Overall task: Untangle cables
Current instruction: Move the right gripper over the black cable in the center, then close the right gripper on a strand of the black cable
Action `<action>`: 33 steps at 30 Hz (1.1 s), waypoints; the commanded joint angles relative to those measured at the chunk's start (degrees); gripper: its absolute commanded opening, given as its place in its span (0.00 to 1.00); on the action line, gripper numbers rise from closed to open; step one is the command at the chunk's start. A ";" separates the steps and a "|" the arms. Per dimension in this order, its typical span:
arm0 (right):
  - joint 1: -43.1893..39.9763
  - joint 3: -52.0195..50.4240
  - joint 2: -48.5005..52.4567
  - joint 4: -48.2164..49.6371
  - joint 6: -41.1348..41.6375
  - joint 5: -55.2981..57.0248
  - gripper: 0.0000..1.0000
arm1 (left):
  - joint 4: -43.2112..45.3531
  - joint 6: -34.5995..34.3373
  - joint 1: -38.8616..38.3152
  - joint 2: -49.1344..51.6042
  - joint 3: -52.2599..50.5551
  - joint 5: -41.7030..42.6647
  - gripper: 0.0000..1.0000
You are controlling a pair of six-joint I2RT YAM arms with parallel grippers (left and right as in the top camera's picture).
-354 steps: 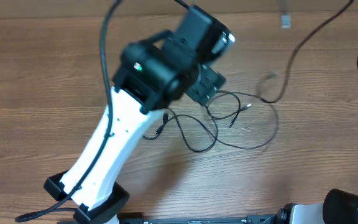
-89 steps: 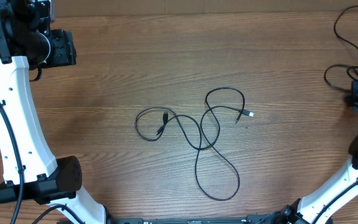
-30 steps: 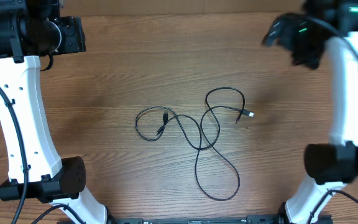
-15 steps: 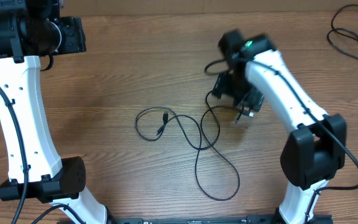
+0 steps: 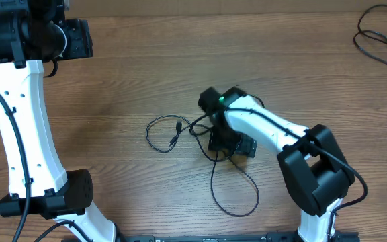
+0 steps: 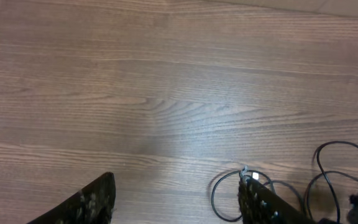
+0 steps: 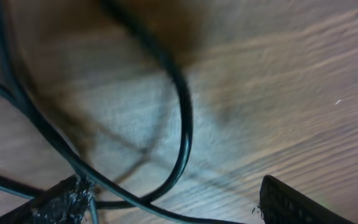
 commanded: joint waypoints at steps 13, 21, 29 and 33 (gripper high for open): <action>-2.21 -0.92 -5.90 -0.11 -0.70 2.58 0.77 | -0.37 1.53 -0.22 0.31 0.44 -0.04 0.63; -2.21 -0.68 -13.60 -0.39 -0.90 3.96 0.85 | -0.35 1.51 -0.22 0.31 0.44 -0.02 0.62; -2.25 -3.26 -13.46 3.08 -0.87 7.21 0.87 | -0.83 1.53 -0.22 0.33 0.44 -0.04 0.62; -2.27 -6.49 -13.46 6.49 -0.87 7.26 0.87 | -1.14 1.53 -0.22 0.33 0.44 -0.04 0.61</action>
